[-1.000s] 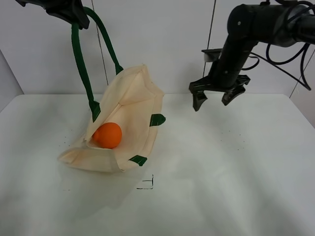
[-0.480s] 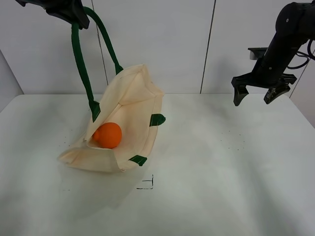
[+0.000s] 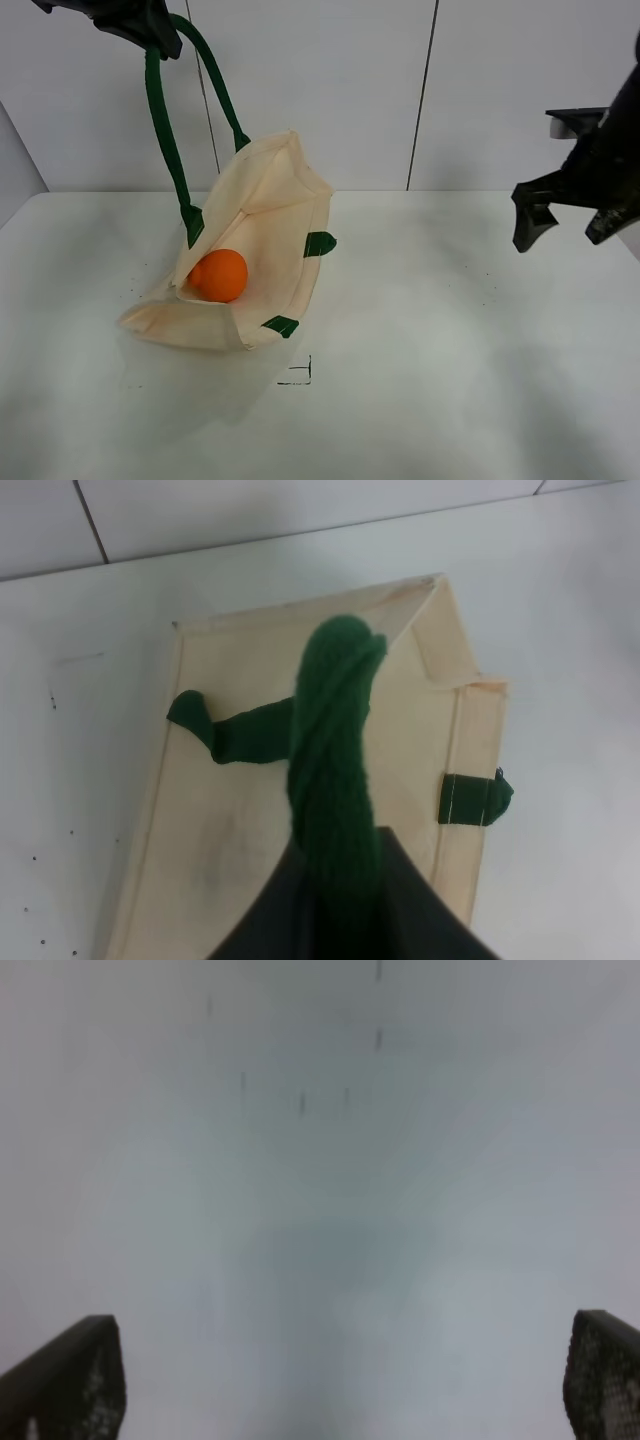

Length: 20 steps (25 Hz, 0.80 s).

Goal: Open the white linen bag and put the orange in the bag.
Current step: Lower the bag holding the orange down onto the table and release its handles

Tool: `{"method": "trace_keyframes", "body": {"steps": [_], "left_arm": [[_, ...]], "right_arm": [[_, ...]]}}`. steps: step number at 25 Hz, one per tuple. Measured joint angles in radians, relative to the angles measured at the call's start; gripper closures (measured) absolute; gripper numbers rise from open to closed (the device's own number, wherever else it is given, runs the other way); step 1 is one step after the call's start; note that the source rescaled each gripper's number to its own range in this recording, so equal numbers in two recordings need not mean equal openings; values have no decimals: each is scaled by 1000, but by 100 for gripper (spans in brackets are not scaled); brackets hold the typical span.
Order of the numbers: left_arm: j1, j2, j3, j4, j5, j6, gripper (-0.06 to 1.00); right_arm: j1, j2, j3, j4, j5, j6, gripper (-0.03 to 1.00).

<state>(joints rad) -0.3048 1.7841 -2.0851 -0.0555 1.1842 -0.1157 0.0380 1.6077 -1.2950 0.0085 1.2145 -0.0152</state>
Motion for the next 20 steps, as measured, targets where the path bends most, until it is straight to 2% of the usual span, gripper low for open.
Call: {"method": "trace_keyframes", "body": {"steps": [4,10,20], "left_arm": [[0,0,0,0,0,1,94],[0,0,0,0,0,3,94],[0,0,0,0,0,3,94]], "right_arm": [[0,-253,222,0,2,-3,-3],[0,-633,477,0,4,-3,-3],[0,-1206,772,0,-142,-10,-3]]}}
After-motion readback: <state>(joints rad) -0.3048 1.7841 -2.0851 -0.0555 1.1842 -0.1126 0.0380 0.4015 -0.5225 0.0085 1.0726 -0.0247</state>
